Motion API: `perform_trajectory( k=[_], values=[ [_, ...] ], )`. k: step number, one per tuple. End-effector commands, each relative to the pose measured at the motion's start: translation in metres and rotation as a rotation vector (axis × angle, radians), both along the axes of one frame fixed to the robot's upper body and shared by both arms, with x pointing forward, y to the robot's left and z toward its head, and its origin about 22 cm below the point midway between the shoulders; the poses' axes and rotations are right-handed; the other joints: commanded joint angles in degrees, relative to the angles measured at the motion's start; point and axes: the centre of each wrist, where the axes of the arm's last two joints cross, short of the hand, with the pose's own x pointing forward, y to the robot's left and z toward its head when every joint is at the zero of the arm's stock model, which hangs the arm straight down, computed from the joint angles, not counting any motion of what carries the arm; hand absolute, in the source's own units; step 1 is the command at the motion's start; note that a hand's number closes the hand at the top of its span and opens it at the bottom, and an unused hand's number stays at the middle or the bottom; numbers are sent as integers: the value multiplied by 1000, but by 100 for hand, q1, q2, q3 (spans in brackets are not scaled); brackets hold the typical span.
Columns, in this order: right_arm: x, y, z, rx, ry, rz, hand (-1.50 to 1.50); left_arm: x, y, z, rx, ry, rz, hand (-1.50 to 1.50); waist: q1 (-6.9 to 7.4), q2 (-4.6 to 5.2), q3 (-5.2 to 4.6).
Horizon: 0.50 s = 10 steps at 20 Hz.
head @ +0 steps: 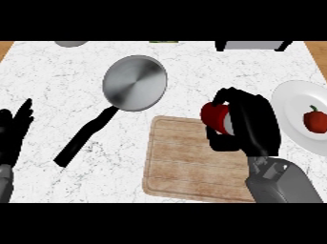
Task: Pick the can from the cutting board and place it in the pan
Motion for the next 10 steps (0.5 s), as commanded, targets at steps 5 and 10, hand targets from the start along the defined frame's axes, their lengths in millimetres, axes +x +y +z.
perform_trajectory(
  k=[5,10],
  values=[
    [38,54,13,100,-84,48,150,6,1,-7,-22,-6,2,0,25,25,-2],
    [84,76,16,198,-61,24,150,5,-7,-5,-7,-11,-42,0,144,52,-1]
  ],
)
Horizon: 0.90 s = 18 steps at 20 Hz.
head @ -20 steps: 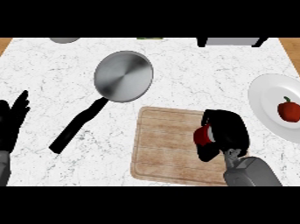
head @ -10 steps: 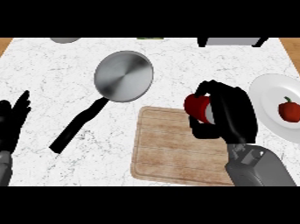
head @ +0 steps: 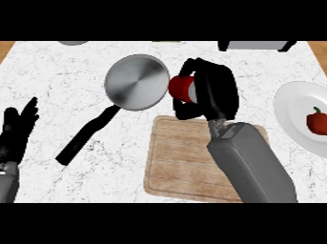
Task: Pick the can from the cutting board and place it in the pan
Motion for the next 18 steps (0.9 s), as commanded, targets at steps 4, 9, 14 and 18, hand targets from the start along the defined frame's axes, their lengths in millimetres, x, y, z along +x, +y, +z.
perform_trajectory(
  k=[4,9,14,18],
  values=[
    [49,36,9,145,26,-20,150,-3,-9,3,12,-15,-13,0,158,25,2],
    [79,37,-10,203,61,-45,150,12,-2,1,-5,-12,-31,0,253,90,-2],
    [99,39,-12,188,111,-88,150,19,-37,9,10,-23,-92,0,485,143,0],
    [103,26,-35,219,138,-82,150,14,-34,2,-2,-28,-97,0,580,185,1]
  ],
)
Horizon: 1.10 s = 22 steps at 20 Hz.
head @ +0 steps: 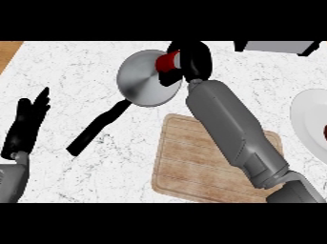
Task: Pick the can from the cutting board and place it in the pan
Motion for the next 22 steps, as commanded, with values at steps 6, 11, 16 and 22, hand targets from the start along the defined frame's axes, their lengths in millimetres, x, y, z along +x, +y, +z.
perform_trajectory(
  k=[6,11,16,22],
  values=[
    [5,-15,-29,106,58,-29,150,15,-16,10,6,-32,-73,0,392,156,8],
    [10,-18,-26,213,123,-13,-150,26,-30,21,6,-46,-100,0,531,201,19],
    [9,-20,-31,256,90,-1,-150,24,-31,14,10,-43,-113,0,686,212,13],
    [10,-23,-30,375,-26,-17,-150,29,-36,12,-2,-32,-121,0,695,235,19]
  ],
)
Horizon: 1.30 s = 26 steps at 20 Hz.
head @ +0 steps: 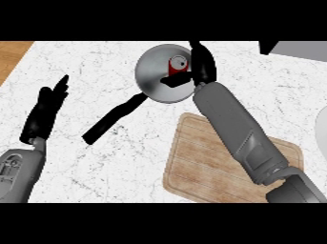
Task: Pick the can from the cutting board and place it in the pan
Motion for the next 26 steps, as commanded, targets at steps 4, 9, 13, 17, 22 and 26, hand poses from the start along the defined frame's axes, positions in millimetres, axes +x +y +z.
perform_trajectory(
  k=[4,9,13,17,22,26],
  values=[
    [3,-2,8,128,-150,-80,-150,-1,2,-3,-3,11,11,0,-34,-36,0],
    [6,-5,9,214,-175,-160,-150,4,4,2,-7,22,21,0,-240,-88,-5],
    [7,-9,5,231,-181,-221,-150,-15,27,-14,7,24,90,0,-492,-162,-13],
    [7,-25,-4,286,-199,-233,-150,-26,42,-30,3,40,140,0,-868,-258,-16],
    [8,-51,-9,310,-200,-181,-150,-30,59,-8,-14,55,193,0,-1091,-364,-16],
    [1,-108,-25,299,-162,-157,-150,-48,49,-28,-21,71,207,0,-1215,-409,-18]
  ],
)
